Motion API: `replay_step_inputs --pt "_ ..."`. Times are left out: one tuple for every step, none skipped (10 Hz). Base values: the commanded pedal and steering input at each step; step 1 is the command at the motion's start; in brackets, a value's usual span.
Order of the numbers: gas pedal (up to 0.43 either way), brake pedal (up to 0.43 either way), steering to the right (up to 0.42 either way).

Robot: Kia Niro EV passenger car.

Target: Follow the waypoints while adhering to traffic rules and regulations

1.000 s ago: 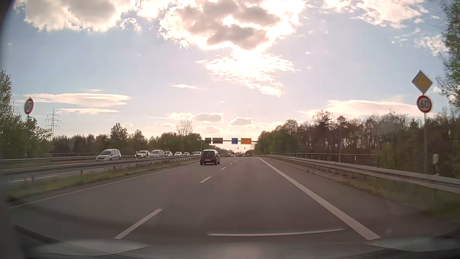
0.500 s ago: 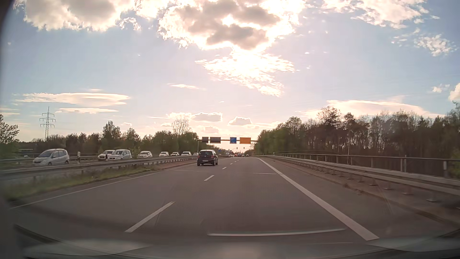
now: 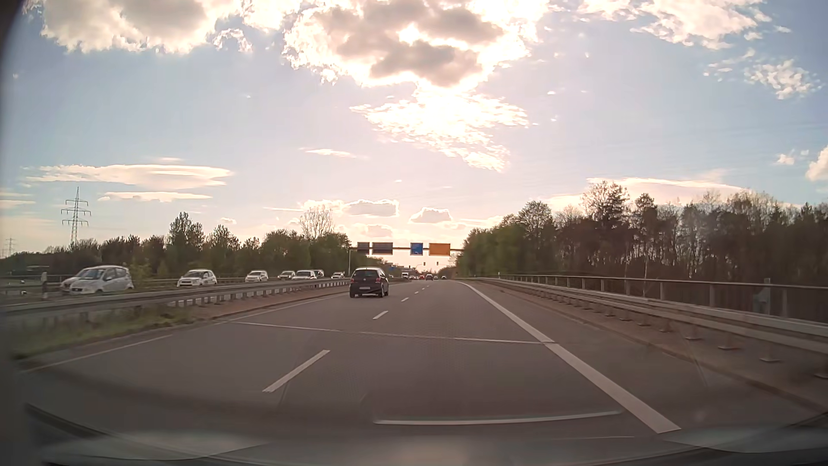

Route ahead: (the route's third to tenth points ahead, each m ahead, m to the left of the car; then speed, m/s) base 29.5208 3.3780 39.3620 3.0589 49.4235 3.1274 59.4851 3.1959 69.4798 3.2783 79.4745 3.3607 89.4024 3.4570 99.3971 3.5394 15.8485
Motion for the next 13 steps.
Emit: replay_step_inputs --pt "0.098 0.0 0.001" --pt "0.098 0.0 0.001" --pt "0.098 0.0 0.001" --pt "0.098 0.0 0.001" --pt "0.098 0.0 0.001" --pt "0.098 0.0 0.001" --pt "0.087 0.0 0.001" --pt "0.087 0.0 0.001" --pt "0.079 0.0 0.001" --pt "0.059 0.0 0.001" --pt "0.02 0.0 0.001" --pt "0.0 0.0 0.001" --pt "0.0 0.0 0.001"
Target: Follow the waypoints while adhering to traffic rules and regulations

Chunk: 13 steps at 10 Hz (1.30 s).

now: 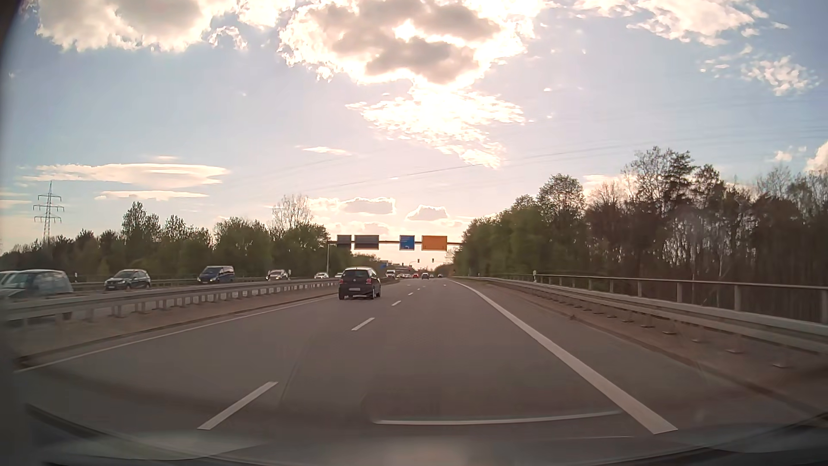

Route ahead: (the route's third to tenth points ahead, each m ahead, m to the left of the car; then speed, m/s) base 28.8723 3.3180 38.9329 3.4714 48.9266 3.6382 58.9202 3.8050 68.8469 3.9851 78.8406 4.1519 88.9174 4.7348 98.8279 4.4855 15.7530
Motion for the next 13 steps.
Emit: replay_step_inputs --pt "0.0 0.0 0.0" --pt "0.0 0.0 0.0" --pt "0.0 0.0 0.0" --pt "0.0 0.0 0.0" --pt "0.0 0.0 0.0" --pt "0.0 0.0 0.0" --pt "0.0 0.0 0.0" --pt "0.0 0.0 0.0" --pt "0.0 0.0 0.0" --pt "0.0 0.0 0.0" --pt "0.0 0.0 0.0" --pt "0.0 0.0 0.0" --pt "0.0 0.0 0.0"
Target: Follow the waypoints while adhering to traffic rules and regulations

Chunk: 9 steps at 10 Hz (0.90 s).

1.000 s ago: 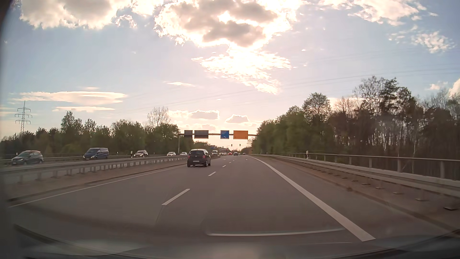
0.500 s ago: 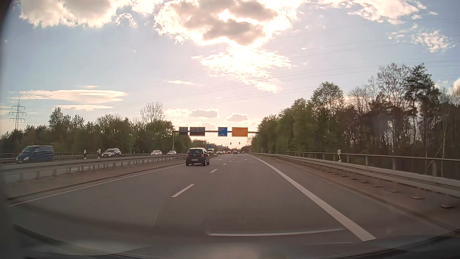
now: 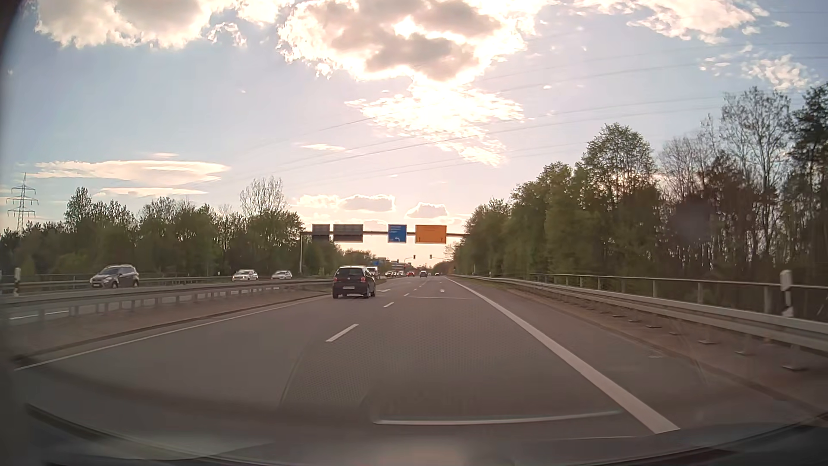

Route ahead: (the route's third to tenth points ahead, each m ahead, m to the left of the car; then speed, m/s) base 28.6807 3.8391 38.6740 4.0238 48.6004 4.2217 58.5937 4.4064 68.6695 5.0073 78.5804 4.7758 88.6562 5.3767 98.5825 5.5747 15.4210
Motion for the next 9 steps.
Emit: replay_step_inputs --pt "0.0 0.0 0.0" --pt "0.0 0.0 0.0" --pt "0.0 0.0 0.0" --pt "0.0 0.0 0.0" --pt "0.0 0.0 0.0" --pt "0.0 0.0 0.0" --pt "0.0 0.0 -0.002" --pt "0.0 0.0 -0.003" --pt "0.0 0.0 -0.003"
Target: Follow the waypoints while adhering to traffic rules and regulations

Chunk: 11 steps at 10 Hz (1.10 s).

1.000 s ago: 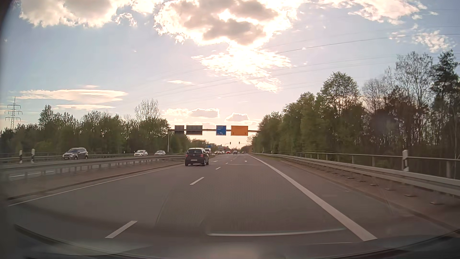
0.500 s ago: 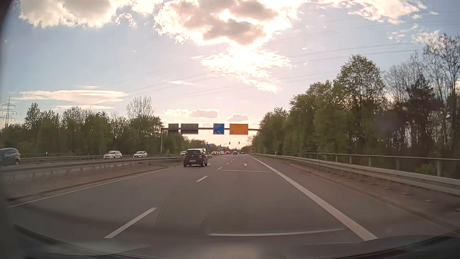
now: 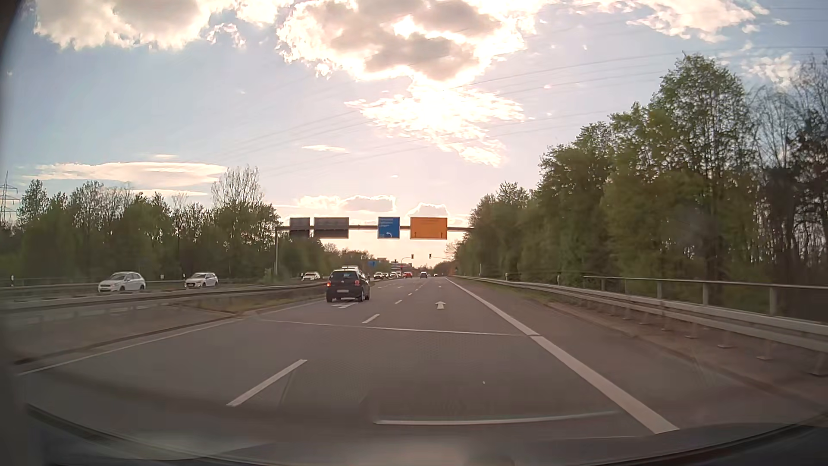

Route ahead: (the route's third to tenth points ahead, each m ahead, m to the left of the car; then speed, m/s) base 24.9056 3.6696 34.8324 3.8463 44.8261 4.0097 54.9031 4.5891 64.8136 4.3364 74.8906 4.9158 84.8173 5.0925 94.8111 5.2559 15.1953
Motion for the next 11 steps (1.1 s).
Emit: replay_step_inputs --pt "0.0 0.0 -0.003" --pt "0.0 0.0 -0.003" --pt "0.0 0.0 -0.003" --pt "0.0 0.0 -0.003" --pt "0.0 0.0 -0.003" --pt "0.0 0.0 -0.003" --pt "0.0 0.0 -0.003" --pt "0.0 0.0 -0.003" --pt "0.0 0.0 -0.002" --pt "0.0 0.0 -0.002" --pt "0.0 0.0 -0.003"
